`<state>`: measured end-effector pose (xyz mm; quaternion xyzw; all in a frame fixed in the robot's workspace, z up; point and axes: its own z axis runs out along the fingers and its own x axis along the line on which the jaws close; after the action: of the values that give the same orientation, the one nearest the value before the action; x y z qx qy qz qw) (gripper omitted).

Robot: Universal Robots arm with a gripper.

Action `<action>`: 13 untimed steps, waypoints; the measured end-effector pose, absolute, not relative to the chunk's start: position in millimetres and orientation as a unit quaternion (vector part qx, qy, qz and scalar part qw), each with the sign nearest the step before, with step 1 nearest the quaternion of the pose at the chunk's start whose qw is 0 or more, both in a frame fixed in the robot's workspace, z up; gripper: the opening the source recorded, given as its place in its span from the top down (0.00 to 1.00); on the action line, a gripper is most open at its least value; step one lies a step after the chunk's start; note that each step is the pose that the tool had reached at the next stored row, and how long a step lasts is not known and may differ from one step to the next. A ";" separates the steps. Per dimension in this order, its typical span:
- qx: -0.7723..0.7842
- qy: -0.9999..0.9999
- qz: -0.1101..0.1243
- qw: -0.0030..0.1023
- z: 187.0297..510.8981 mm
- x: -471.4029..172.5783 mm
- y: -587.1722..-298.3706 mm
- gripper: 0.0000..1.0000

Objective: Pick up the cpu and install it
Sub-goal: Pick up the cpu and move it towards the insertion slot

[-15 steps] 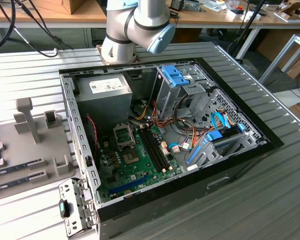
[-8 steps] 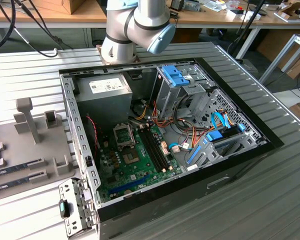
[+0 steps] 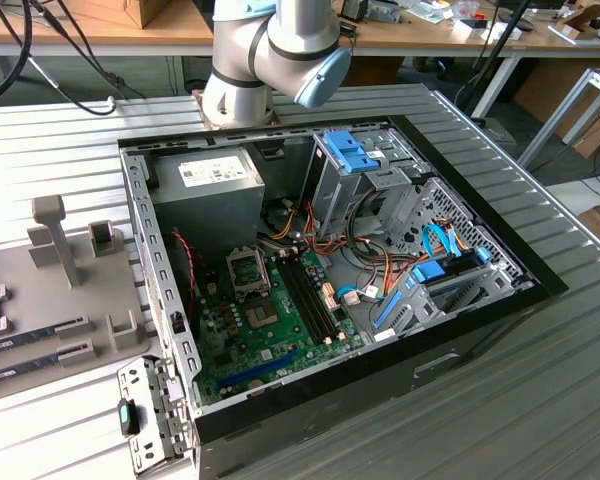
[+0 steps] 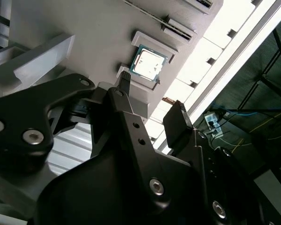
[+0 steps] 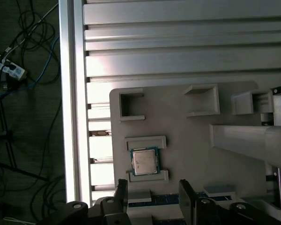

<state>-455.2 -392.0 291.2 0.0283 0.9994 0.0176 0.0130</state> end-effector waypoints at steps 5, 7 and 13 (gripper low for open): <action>0.028 0.999 0.018 0.013 290.5 -455.2 -392.0 0.44; 0.028 0.999 0.018 0.013 289.6 -455.2 -392.0 0.44; 0.028 0.999 0.018 0.013 286.5 -454.8 -392.0 0.44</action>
<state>-454.8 -392.0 286.5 0.0283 0.9994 0.0176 0.0131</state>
